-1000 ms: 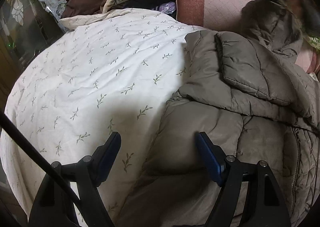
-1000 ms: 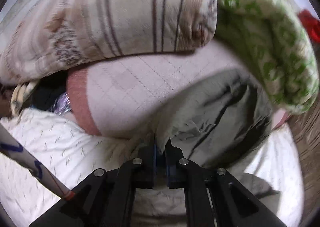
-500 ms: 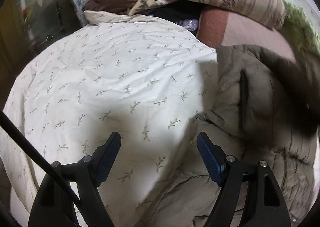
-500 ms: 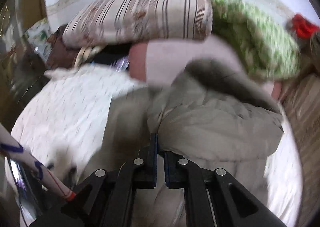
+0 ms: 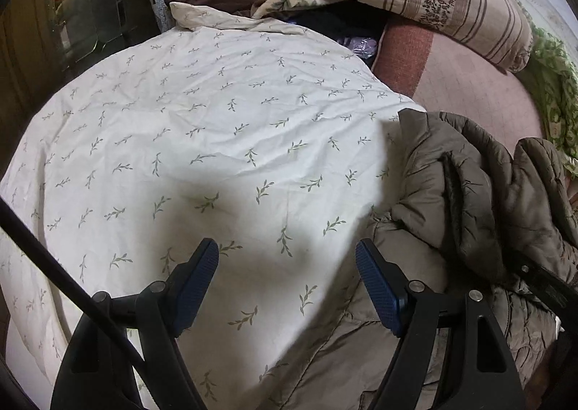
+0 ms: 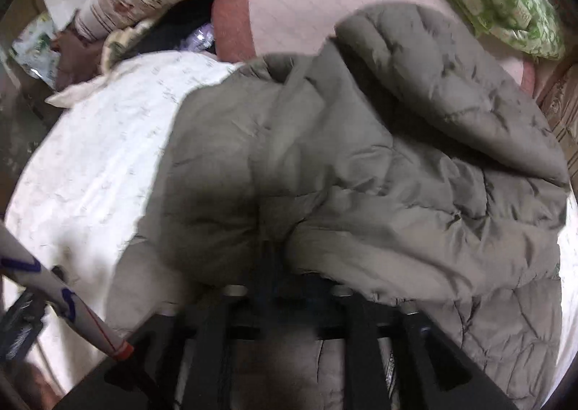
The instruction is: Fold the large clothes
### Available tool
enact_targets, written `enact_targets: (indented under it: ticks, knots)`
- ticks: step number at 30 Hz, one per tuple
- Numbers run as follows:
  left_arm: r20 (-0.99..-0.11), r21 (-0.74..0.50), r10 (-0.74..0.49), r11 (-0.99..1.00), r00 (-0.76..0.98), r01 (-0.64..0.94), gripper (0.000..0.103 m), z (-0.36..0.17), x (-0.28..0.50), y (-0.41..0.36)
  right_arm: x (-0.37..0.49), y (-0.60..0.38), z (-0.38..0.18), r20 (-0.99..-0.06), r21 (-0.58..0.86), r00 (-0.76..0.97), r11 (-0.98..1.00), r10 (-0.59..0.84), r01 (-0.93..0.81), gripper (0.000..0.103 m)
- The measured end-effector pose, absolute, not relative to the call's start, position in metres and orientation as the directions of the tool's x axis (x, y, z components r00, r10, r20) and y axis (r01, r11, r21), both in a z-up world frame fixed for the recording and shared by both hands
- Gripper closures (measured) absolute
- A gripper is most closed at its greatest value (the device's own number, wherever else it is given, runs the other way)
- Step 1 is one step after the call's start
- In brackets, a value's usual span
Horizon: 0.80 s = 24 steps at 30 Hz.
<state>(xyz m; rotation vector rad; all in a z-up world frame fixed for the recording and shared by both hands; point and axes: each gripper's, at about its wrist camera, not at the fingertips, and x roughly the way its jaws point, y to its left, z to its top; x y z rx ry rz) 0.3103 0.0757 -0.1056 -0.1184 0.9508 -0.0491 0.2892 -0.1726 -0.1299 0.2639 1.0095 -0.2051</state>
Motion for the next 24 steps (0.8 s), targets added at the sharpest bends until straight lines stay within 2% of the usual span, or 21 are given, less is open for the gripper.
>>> enact_targets:
  ticks: [1, 3, 10, 17, 21, 24]
  knots:
    - [-0.806, -0.121, -0.094, 0.993, 0.585, -0.008, 0.026, -0.104, 0.309, 0.075, 0.281, -0.17, -0.122, -0.844, 0.109, 0.533, 0.955, -0.057, 0.275, 0.037]
    - [-0.801, -0.118, -0.093, 0.993, 0.591, -0.004, 0.026, -0.103, 0.307, 0.074, 0.262, -0.164, -0.109, -0.826, 0.064, 0.557, 0.967, -0.086, 0.245, 0.027]
    - [-0.804, -0.11, -0.09, 0.994, 0.587, 0.002, 0.026, -0.104, 0.304, 0.071, 0.211, -0.166, -0.077, -0.796, -0.065, 0.581, 0.978, -0.169, 0.196, 0.027]
    - [-0.803, -0.078, -0.074, 0.997, 0.591, 0.018, 0.026, -0.106, 0.303, 0.064, 0.247, -0.232, -0.038, -0.688, -0.207, 0.583, 0.887, -0.432, 0.413, 0.027]
    - [-0.802, -0.056, -0.068, 0.998, 0.594, 0.038, 0.026, -0.106, 0.302, 0.056, 0.297, -0.277, -0.047, -0.703, -0.181, 0.528, 0.837, -0.477, 0.516, 0.027]
    - [-0.795, -0.031, -0.053, 0.998, 0.604, 0.048, 0.026, -0.106, 0.304, 0.05, 0.324, -0.304, -0.074, -0.765, -0.132, 0.474, 0.826, -0.436, 0.548, 0.027]
